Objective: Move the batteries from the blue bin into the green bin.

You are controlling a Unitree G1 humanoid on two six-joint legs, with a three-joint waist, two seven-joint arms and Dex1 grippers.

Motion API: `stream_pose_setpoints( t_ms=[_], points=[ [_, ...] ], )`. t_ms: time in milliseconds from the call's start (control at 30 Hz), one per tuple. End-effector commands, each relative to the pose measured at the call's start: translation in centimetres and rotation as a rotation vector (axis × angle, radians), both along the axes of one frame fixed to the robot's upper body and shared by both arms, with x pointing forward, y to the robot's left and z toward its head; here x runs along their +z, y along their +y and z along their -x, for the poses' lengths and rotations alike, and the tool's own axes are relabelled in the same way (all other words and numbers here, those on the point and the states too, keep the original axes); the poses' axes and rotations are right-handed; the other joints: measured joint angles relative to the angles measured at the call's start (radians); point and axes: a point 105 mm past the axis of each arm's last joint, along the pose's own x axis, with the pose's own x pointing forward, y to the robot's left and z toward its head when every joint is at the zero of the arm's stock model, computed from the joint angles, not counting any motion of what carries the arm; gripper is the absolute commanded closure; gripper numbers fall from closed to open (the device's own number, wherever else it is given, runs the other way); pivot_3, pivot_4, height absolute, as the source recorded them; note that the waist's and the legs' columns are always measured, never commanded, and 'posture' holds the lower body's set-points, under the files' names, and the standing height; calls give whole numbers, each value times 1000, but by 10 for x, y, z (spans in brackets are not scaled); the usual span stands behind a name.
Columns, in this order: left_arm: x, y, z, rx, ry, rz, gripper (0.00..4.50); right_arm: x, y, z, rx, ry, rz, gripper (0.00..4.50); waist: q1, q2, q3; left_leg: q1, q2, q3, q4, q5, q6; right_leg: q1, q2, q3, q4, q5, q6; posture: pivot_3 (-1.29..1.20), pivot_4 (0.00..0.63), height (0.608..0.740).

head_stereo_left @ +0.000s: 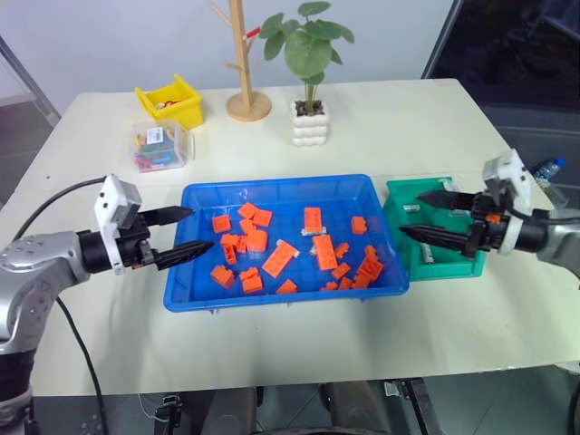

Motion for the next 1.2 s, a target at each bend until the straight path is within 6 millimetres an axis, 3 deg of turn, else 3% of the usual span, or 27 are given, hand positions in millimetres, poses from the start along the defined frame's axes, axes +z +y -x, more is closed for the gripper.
stream_pose_setpoints(
  t_ms=[33,567,867,1200],
  points=[
    [5,-3,-1,-15,-31,-5,0,8,6,2,27,-43,9,29,0,0,0,0,0,0,0,0,0,0,0,0,0,0,0,0,150,740],
    [18,-1,-7,-9,-63,5,0,11,6,0,25,-67,21,29,0,0,0,0,0,0,0,0,0,0,0,0,0,0,1,0,150,740],
    [22,8,-6,16,-68,-7,0,24,-20,0,-30,-85,83,29,0,0,0,0,0,0,0,0,0,0,0,0,0,0,0,0,150,740],
    [20,12,-5,20,-61,-20,0,31,-22,0,-22,-98,115,29,-1,0,0,0,0,0,0,0,0,0,0,0,0,0,0,0,150,740]
  ],
)
